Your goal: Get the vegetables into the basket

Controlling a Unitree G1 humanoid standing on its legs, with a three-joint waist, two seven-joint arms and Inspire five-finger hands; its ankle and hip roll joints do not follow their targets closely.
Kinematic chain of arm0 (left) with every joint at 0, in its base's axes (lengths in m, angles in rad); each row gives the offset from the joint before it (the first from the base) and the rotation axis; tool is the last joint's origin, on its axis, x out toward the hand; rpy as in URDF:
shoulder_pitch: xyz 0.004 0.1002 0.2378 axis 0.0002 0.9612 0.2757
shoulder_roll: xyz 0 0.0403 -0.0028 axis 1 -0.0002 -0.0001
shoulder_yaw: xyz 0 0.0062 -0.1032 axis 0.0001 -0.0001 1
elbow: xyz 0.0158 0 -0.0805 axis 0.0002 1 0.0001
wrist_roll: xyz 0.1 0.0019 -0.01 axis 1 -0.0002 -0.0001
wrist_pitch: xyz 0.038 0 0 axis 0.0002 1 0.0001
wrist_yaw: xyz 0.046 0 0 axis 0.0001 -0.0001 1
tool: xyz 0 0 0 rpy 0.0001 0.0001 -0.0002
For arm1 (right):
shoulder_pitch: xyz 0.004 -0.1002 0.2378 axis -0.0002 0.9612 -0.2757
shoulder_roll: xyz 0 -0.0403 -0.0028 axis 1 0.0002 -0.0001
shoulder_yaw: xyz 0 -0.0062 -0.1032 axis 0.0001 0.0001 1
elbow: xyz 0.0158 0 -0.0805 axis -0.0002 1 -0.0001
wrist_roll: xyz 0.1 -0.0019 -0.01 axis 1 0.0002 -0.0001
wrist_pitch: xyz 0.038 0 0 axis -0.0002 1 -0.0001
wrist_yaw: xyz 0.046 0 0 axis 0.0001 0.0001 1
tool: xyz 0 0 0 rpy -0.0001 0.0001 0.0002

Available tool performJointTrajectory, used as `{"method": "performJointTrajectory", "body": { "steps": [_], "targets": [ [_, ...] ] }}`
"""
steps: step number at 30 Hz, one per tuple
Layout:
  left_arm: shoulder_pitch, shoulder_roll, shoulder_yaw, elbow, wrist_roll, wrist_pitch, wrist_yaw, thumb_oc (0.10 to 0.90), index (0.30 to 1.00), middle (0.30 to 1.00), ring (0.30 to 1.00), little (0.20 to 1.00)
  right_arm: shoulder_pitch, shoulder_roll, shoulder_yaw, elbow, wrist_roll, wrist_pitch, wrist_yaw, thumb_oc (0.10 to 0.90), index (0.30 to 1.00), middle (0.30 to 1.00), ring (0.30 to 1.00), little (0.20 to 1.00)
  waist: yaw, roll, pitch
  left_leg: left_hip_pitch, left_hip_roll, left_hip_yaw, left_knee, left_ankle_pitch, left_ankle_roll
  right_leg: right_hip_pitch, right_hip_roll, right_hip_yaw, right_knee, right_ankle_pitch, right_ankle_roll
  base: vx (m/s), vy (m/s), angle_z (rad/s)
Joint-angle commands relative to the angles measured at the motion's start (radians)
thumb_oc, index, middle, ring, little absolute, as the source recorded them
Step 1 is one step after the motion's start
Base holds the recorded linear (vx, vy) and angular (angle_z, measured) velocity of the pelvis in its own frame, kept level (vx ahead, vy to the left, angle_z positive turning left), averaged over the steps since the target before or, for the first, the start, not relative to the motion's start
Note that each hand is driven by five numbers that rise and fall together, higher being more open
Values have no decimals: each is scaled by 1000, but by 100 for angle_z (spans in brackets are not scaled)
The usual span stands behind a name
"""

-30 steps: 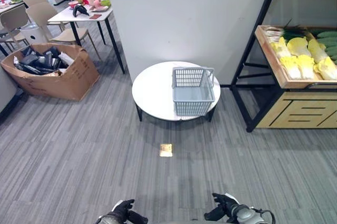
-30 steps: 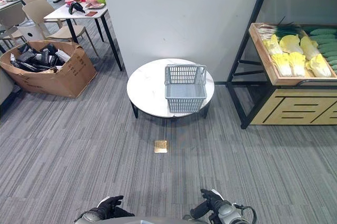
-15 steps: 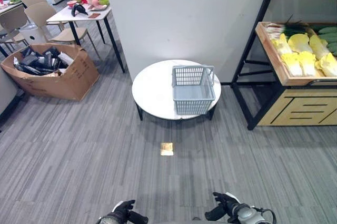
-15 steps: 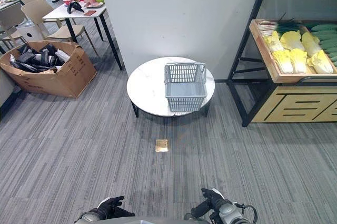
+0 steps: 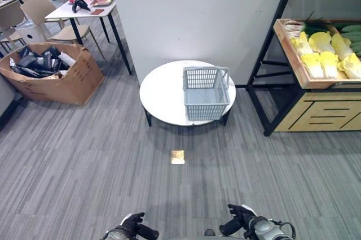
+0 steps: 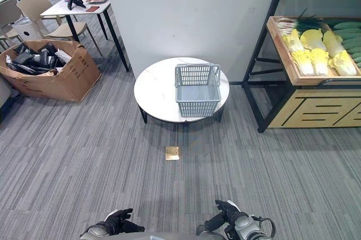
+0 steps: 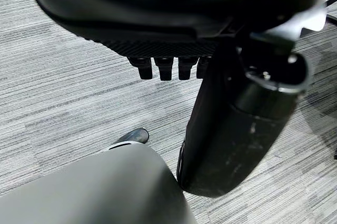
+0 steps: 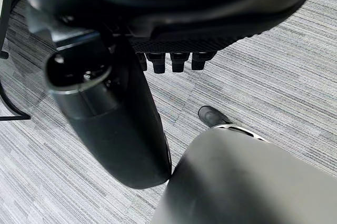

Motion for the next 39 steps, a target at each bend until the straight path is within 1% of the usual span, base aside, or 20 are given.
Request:
{"method": "performJointTrajectory", "body": {
  "steps": [1,24,31,39],
  "targets": [
    [-24,-19,-19,80,21,5,-15,900,1000,1000,1000,1000,7,-15,50,87,-14,18,6,900,1000,1000,1000,1000,-4,-44,-10,-40,26,17,-20,22,-77,2,-107,-15,-1,0,131,0,0,0],
    [-25,-12,-7,76,19,10,-11,900,1000,1000,1000,1000,13,-13,46,82,-26,23,7,900,1000,1000,1000,1000,-5,-52,-14,-26,20,28,-20,8,-72,12,-117,-12,-1,-3,138,0,0,0],
    [-26,-6,3,72,6,10,-10,900,1000,1000,1000,1000,9,-21,39,81,-23,27,5,900,1000,1000,1000,1000,2,-57,-2,-36,9,28,-20,4,-59,0,-128,-5,-1,10,147,10,45,-3],
    [-34,6,16,67,-11,8,-8,900,1000,1000,1000,1000,4,-20,34,69,-17,28,4,900,1000,1000,1000,1000,8,-71,14,-44,-10,38,-20,-5,-37,-28,-150,14,24,21,164,22,80,-4]
  ]
}}
